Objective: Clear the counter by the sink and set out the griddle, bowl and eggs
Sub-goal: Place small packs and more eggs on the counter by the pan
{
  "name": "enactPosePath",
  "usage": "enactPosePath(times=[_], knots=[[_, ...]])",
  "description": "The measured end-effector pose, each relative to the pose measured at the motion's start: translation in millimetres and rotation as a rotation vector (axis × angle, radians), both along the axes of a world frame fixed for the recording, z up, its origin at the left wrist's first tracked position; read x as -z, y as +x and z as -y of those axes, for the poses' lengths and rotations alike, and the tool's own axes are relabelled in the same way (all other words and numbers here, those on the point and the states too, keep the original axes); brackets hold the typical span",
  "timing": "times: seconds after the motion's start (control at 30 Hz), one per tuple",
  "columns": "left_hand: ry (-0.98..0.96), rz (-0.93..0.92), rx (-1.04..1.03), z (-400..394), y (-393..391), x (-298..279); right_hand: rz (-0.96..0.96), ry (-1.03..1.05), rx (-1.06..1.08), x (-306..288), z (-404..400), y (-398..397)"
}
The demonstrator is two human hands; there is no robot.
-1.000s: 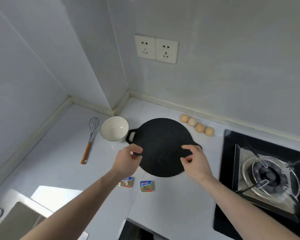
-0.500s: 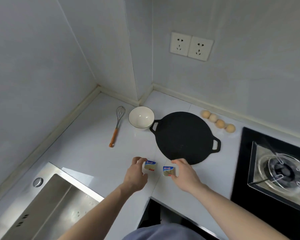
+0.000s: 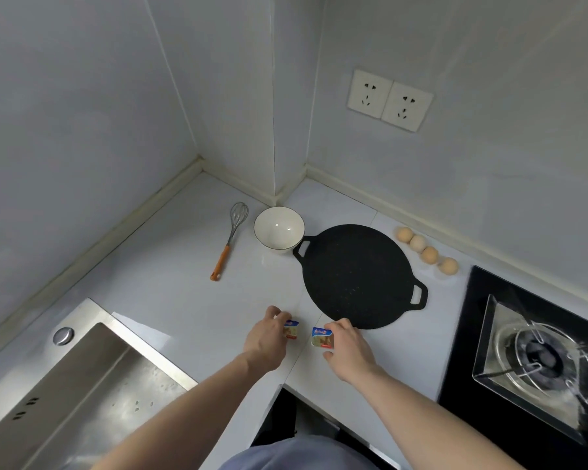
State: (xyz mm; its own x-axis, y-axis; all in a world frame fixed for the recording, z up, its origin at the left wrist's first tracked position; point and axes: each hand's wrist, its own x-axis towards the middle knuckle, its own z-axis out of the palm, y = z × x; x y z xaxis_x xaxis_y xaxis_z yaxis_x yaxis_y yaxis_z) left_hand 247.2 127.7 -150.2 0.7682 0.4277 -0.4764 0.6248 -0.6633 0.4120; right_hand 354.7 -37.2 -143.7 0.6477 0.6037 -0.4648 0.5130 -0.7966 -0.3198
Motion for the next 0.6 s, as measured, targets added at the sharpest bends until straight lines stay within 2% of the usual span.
enactPosePath(times=[0.6], knots=[[0.104,-0.043,0.046,-2,1,0,0.084,0.025,0.021,11,4,-5]])
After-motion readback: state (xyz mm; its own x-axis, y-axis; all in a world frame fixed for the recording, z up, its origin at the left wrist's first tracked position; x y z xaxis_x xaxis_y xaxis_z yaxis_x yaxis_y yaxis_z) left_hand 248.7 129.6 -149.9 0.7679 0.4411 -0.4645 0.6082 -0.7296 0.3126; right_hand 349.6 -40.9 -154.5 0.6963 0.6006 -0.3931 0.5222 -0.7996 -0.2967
